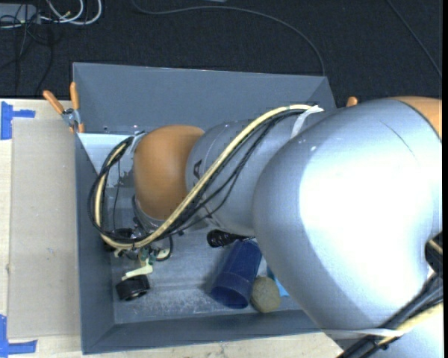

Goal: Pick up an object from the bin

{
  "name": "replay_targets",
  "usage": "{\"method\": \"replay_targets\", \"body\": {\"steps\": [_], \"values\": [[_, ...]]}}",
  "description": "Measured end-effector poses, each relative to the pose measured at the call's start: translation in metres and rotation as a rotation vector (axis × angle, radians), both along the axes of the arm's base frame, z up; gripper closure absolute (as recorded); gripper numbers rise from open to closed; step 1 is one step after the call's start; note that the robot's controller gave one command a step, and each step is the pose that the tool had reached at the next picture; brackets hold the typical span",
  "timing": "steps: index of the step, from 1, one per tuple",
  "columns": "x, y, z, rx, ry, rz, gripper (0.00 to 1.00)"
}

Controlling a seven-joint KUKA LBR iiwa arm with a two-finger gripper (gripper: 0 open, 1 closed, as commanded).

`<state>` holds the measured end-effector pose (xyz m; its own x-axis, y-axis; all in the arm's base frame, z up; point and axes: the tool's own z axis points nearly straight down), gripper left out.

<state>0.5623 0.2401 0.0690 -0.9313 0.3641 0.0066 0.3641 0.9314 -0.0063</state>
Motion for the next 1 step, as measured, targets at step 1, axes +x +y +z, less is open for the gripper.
{"method": "replay_targets", "body": {"steps": [1], "values": [[-0.0015, -0.0006, 0.0057, -0.002, 0.005, 0.0, 1.0]]}}
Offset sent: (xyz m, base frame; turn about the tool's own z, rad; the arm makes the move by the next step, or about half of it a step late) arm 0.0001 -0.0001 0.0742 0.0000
